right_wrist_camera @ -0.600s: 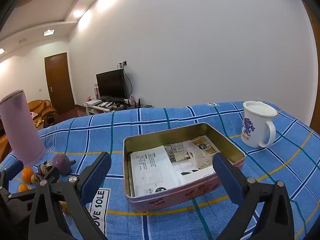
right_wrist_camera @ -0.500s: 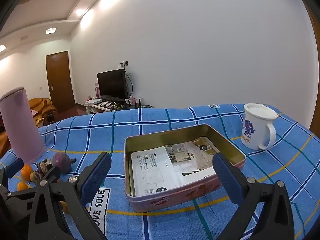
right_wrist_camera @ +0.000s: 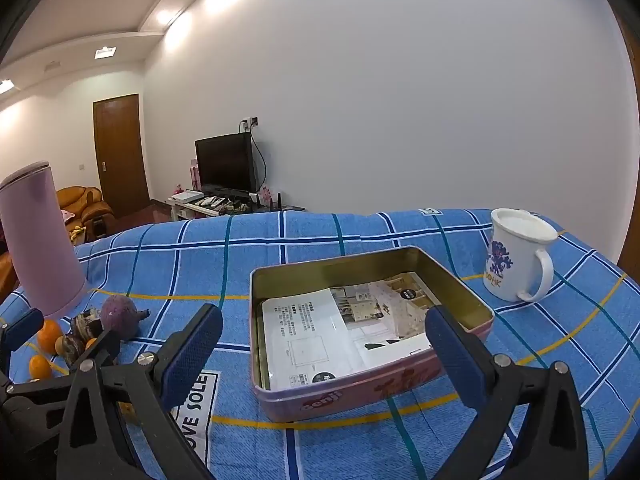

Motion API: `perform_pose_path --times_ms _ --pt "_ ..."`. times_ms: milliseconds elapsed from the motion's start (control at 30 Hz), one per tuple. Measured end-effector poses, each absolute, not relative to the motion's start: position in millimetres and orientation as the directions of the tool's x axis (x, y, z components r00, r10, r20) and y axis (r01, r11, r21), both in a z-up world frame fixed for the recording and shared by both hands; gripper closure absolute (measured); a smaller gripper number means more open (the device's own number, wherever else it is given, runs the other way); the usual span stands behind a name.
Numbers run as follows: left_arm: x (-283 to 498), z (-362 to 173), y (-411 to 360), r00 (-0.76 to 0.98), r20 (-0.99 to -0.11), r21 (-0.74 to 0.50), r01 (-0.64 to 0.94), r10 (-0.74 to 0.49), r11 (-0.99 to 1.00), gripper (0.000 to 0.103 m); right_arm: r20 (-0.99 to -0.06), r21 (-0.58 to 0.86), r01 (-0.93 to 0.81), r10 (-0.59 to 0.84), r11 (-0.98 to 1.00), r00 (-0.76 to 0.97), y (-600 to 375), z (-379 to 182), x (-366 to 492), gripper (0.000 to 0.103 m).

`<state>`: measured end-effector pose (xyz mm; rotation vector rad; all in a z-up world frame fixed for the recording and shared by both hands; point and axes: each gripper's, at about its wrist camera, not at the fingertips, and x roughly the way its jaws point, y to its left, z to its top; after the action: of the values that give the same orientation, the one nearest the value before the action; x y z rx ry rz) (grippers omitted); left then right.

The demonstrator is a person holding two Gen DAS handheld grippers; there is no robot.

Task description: Organize fruits

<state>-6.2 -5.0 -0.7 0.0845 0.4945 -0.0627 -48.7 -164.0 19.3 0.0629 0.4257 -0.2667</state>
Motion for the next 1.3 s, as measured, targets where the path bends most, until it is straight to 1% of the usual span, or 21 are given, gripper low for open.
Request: perform_pose_path --times_ms 1300 --pt "-5.6 -1.9 -4.3 0.876 -0.481 0.061 0.082 -0.043 0.995 0.000 -0.408 -0.008 0.269 -0.249 0.963 0.879 -162.2 16.8 -50.3 0.001"
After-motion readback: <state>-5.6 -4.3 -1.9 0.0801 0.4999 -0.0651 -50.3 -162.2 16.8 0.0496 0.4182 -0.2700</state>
